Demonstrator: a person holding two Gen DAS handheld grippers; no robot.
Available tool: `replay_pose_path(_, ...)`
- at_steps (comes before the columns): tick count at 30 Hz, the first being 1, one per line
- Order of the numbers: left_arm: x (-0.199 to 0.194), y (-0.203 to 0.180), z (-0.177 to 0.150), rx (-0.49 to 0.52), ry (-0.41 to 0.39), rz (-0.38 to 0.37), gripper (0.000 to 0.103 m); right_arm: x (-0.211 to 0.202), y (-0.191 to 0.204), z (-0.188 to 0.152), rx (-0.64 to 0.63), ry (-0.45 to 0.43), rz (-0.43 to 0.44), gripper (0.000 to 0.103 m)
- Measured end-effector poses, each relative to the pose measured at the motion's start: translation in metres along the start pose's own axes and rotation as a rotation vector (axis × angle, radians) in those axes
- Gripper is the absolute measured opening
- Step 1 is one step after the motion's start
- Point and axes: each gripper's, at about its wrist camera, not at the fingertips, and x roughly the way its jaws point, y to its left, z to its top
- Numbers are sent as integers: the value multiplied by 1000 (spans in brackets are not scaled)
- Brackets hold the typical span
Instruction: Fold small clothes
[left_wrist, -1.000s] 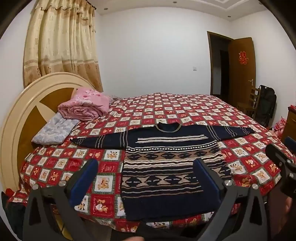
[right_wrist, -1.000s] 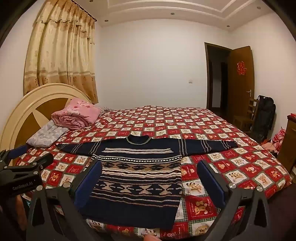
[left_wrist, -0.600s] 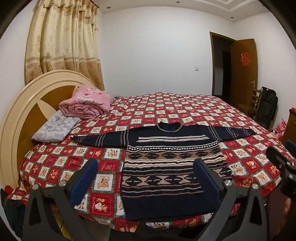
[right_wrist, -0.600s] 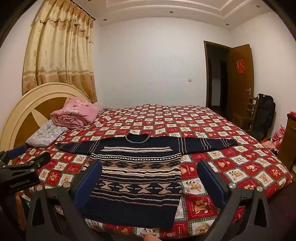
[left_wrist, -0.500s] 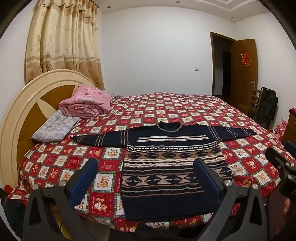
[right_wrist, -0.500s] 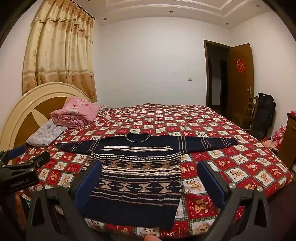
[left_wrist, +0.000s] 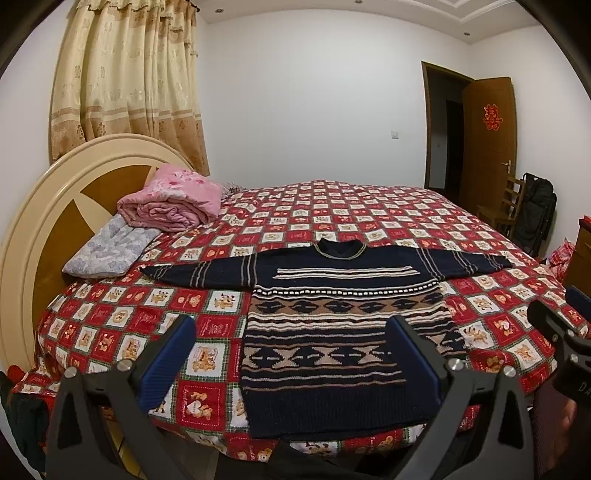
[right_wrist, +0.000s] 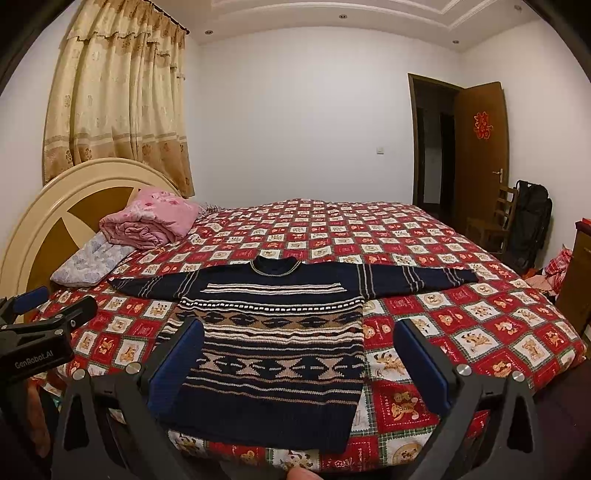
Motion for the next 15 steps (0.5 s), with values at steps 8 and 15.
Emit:
replay_pose_path(8, 4, 0, -2, -4, 10, 5, 103, 1, 2, -1, -4, 6, 14, 102)
replay_pose_path(15, 6, 0, -3, -7, 12, 8, 103, 2, 4, -1, -5, 9, 14, 102)
